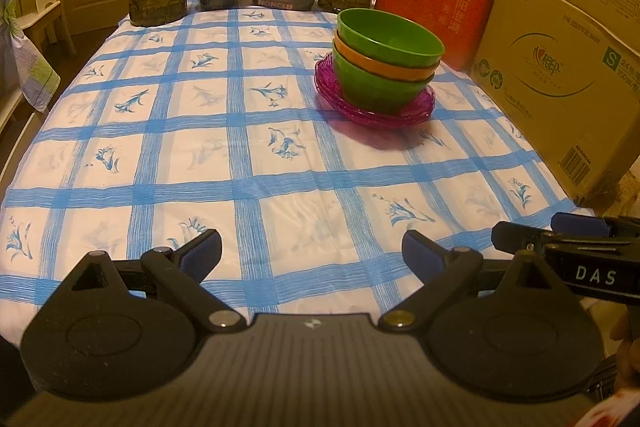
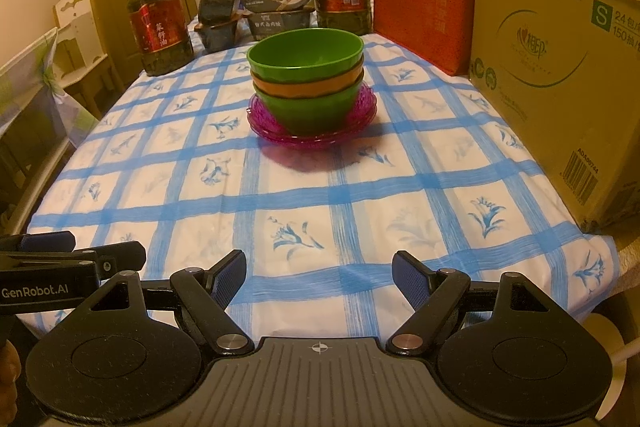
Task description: Organize plates and bowls
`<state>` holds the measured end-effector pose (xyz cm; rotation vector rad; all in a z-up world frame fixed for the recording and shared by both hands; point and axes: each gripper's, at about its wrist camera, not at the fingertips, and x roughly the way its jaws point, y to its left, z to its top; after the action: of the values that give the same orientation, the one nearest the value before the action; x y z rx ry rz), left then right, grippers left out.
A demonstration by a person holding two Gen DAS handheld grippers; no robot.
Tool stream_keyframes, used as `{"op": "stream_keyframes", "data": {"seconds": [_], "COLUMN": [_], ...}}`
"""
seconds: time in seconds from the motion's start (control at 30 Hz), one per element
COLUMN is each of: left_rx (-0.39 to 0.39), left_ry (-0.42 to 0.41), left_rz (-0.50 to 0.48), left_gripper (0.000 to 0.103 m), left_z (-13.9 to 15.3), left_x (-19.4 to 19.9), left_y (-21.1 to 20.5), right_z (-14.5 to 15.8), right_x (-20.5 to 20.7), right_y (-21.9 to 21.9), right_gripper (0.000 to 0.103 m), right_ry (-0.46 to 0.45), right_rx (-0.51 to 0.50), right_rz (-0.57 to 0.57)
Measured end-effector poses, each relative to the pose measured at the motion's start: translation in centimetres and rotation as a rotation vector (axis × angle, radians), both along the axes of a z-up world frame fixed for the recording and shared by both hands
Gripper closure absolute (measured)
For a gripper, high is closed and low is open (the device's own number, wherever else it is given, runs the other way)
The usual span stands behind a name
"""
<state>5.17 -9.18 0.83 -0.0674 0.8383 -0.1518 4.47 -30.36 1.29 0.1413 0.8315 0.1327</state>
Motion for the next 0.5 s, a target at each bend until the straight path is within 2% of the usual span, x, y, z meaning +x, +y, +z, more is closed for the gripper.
{"op": "stream_keyframes", "data": {"seconds": [0.5], "left_rx": [0.017], "left_ry": [-0.008], "left_rz": [-0.018], "left_gripper": [0.007], "left_z": [-0.15], "left_x": [0.05], "left_y": [-0.35], "right_z": [-0.17], "right_x": [-0.09], "right_y": [-0.36], "right_gripper": [0.023], "right_ry": [0.0], "right_rx": [-0.009], "right_rz": [-0.007]}}
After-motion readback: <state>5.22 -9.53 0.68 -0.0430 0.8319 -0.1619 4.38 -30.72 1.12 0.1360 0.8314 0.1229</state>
